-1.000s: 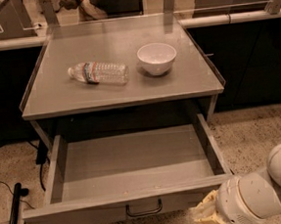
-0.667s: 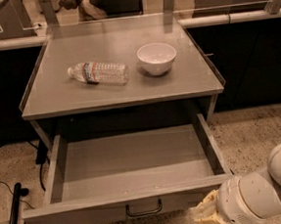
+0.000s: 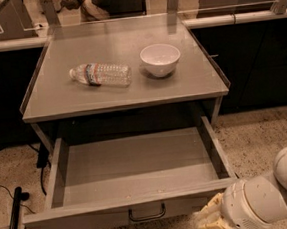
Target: Close top drawer
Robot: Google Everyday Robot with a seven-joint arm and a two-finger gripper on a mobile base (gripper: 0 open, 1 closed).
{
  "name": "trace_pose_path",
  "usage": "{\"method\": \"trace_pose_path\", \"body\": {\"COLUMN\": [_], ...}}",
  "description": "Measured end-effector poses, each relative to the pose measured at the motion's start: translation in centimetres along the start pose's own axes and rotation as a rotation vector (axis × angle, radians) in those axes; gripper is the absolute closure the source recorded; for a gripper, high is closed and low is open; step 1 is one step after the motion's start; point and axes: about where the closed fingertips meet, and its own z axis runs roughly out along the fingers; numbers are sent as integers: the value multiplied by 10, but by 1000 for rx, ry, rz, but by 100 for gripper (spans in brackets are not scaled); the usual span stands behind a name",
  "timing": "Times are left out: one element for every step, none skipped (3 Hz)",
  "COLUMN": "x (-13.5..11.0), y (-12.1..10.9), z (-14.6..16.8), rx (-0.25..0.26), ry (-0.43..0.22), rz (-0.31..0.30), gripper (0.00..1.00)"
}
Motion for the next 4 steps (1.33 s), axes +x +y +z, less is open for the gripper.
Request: {"method": "trace_pose_path", "body": {"x": [-18, -23, -37, -53], "y": [-24, -31, -54, -85], "z": [5, 8, 13, 18], "rx": [18, 25, 41, 58], "ry": [-21, -29, -46, -61], "rz": [-20, -24, -34, -55], "gripper": [4, 0, 13, 36]}}
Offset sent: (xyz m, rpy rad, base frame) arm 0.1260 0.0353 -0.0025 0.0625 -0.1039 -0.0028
